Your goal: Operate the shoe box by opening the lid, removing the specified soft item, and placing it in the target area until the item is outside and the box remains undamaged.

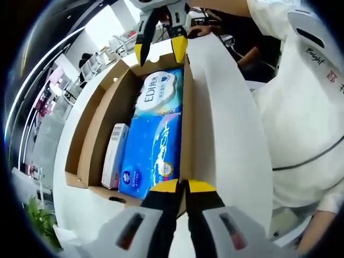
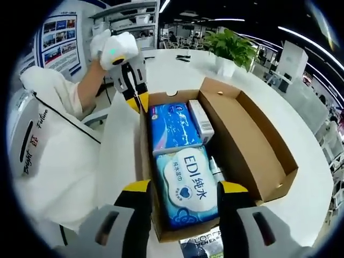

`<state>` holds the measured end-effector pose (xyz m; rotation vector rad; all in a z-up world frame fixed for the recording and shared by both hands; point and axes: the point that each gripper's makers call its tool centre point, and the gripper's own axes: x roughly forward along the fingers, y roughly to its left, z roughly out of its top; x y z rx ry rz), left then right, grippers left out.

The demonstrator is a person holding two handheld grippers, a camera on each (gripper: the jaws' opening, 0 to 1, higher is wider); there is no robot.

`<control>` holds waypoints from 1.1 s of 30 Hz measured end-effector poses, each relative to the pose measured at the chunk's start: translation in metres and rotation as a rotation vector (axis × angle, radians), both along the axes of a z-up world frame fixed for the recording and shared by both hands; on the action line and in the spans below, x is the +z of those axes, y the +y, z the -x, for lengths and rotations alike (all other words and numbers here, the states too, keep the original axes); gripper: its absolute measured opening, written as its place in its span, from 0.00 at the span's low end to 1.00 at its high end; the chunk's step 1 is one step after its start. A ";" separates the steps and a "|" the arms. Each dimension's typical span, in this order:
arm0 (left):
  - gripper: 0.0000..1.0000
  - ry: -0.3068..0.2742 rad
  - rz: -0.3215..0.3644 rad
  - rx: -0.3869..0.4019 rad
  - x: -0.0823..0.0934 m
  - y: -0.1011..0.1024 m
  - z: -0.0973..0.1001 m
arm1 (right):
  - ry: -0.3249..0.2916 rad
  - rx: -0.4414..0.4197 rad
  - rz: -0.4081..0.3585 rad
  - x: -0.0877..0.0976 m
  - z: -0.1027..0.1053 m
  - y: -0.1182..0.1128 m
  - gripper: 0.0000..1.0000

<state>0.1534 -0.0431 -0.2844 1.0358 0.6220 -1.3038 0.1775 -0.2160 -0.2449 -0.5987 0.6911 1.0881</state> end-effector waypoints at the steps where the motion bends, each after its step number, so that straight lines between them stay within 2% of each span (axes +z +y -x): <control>1: 0.04 0.001 0.000 0.000 0.000 0.000 0.000 | 0.008 0.002 0.011 -0.002 0.000 -0.001 0.49; 5: 0.04 0.004 0.001 0.004 -0.001 0.000 0.000 | -0.001 0.019 0.082 -0.010 0.000 -0.008 0.50; 10: 0.04 0.007 0.001 0.012 0.000 0.000 0.000 | 0.003 0.024 0.131 -0.019 -0.002 -0.012 0.52; 13: 0.04 0.006 0.002 0.011 0.000 0.000 0.000 | 0.008 0.026 0.143 -0.023 -0.003 -0.012 0.53; 15: 0.04 0.004 0.004 0.012 0.000 0.000 0.000 | 0.016 0.025 0.147 -0.026 -0.011 -0.012 0.53; 18: 0.04 0.000 0.005 0.012 0.000 0.000 0.000 | 0.052 0.034 0.157 -0.033 -0.007 -0.011 0.52; 26: 0.04 -0.018 -0.019 0.021 -0.001 -0.001 0.000 | 0.089 0.052 0.162 -0.042 -0.007 -0.013 0.53; 33: 0.05 -0.011 -0.012 0.023 -0.001 0.000 0.000 | 0.084 0.084 0.235 -0.048 -0.007 -0.012 0.54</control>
